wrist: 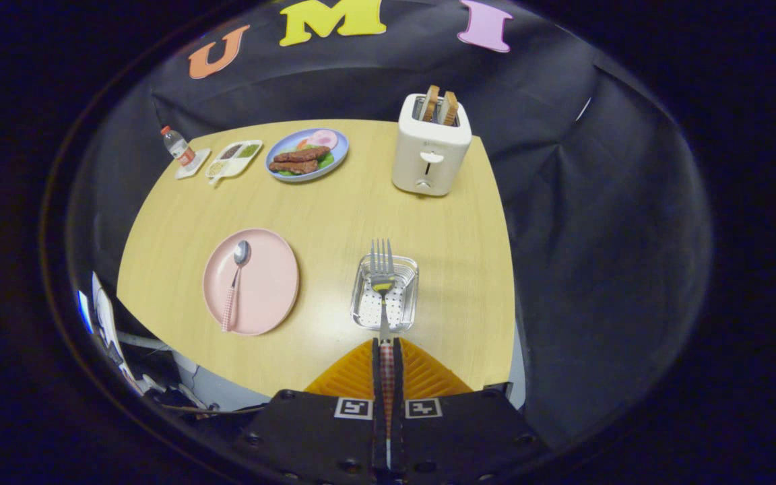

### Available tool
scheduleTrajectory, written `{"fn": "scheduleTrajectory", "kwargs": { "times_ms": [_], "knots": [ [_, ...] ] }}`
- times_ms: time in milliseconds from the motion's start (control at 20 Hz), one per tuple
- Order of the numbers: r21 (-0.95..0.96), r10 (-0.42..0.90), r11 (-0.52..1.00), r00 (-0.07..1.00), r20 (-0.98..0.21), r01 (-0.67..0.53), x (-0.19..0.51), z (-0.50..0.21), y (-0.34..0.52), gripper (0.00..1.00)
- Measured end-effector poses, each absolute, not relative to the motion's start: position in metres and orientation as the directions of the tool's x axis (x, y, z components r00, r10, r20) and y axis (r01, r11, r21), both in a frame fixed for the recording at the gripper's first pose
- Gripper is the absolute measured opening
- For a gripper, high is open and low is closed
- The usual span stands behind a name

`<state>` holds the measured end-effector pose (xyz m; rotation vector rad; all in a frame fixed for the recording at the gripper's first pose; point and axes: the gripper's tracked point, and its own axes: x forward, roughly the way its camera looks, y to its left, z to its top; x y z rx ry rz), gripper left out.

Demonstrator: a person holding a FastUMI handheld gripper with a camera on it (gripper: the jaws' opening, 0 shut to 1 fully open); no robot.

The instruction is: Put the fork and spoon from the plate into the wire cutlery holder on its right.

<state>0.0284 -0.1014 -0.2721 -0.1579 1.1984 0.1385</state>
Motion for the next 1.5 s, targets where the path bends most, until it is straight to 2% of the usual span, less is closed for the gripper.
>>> {"fn": "scheduleTrajectory", "kwargs": {
  "times_ms": [200, 400, 700, 900, 1150, 1350, 1500],
  "knots": [
    [0.003, 0.029, 0.984, 0.144, -0.989, -0.176, 0.017, -0.295, -0.104, 0.03],
    [-0.01, 0.002, 0.986, 0.071, -0.997, -0.167, 0.031, -0.307, -0.11, 0.03],
    [0.012, -0.013, 0.977, -0.112, -0.994, -0.215, 0.031, -0.316, -0.101, 0.03],
    [-0.025, -0.061, 0.97, -0.142, -0.988, -0.242, 0.049, -0.318, -0.102, 0.03],
    [0.012, -0.057, 0.97, -0.274, -0.96, -0.243, 0.049, -0.327, -0.091, 0.05],
    [-0.039, -0.096, 0.968, -0.223, -0.97, -0.25, 0.07, -0.33, -0.097, 0.05],
    [-0.032, -0.088, 0.972, -0.234, -0.968, -0.232, 0.067, -0.332, -0.097, 0.05]
  ]
}}
